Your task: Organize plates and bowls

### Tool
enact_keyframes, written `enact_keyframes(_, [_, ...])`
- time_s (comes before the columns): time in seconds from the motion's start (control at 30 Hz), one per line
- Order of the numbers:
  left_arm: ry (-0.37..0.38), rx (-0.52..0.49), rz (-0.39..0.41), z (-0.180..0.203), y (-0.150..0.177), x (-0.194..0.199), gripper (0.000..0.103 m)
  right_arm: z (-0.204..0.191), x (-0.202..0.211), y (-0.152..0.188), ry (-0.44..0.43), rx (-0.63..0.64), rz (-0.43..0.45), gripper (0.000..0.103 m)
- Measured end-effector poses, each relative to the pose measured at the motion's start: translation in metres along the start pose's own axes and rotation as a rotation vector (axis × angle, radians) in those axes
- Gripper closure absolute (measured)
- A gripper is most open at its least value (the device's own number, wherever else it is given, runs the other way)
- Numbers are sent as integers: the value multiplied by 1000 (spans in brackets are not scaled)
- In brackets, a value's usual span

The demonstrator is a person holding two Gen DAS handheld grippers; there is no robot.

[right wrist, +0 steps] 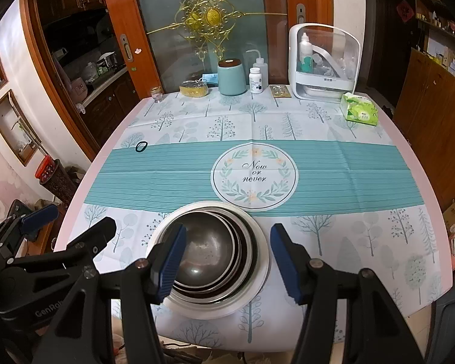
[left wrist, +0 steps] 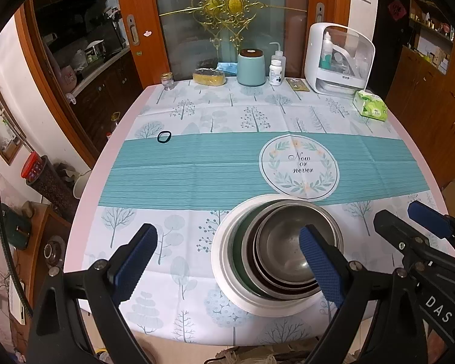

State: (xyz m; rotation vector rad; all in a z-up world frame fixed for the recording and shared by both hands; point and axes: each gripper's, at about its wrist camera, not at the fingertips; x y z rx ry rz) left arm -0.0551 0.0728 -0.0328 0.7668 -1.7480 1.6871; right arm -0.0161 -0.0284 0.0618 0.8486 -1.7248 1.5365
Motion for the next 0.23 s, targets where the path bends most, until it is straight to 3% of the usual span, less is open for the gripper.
enact_keyframes(0.23, [-2, 1, -1, 0, 0, -1, 9, -1, -1, 1, 0, 1, 1, 45])
Point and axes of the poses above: each gripper's, at about its wrist camera, not at the fingertips, and x roughly against the way its jaws point, z to its right, y to its underside, and after that the axes turned 3 degrees about z, right-handed
